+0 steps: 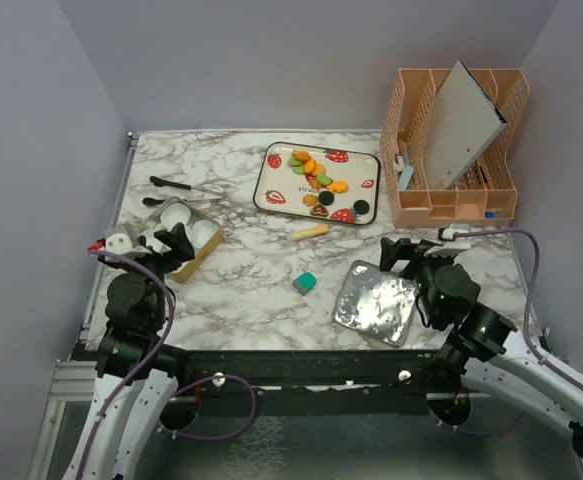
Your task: Pack the cookies
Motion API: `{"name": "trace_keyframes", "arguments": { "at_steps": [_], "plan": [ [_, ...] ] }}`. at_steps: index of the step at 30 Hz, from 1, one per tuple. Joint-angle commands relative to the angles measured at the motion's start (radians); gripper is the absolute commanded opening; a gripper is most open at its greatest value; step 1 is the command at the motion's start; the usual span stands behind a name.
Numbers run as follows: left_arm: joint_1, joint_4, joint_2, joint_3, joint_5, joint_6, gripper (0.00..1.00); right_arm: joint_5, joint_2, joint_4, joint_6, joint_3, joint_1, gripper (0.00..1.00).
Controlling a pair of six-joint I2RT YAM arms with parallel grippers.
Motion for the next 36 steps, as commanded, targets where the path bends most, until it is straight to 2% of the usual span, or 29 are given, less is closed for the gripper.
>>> {"name": "trace_keyframes", "arguments": {
  "at_steps": [1,7,10,18,25,36],
  "plan": [
    [0.001,0.007,0.121,0.05,0.04,-0.049,0.95,-0.065,0.04,0.139,-0.014,-0.068,0.002,1.0],
    [0.002,0.037,0.368,0.103,0.072,-0.112,0.96,-0.059,0.042,0.136,0.032,-0.117,0.001,1.0],
    [0.002,0.012,0.534,0.172,0.054,-0.137,0.96,-0.06,0.024,0.209,0.034,-0.183,0.001,1.0],
    [0.018,-0.038,0.955,0.416,0.081,-0.189,0.99,0.02,0.043,0.228,0.061,-0.224,0.002,1.0],
    [0.087,-0.105,1.257,0.65,0.105,-0.309,0.99,0.047,0.055,0.256,0.065,-0.246,0.002,1.0],
    [0.119,-0.195,1.676,0.993,0.105,-0.305,0.96,0.054,0.155,0.262,0.066,-0.217,0.001,1.0]
  ]
}}
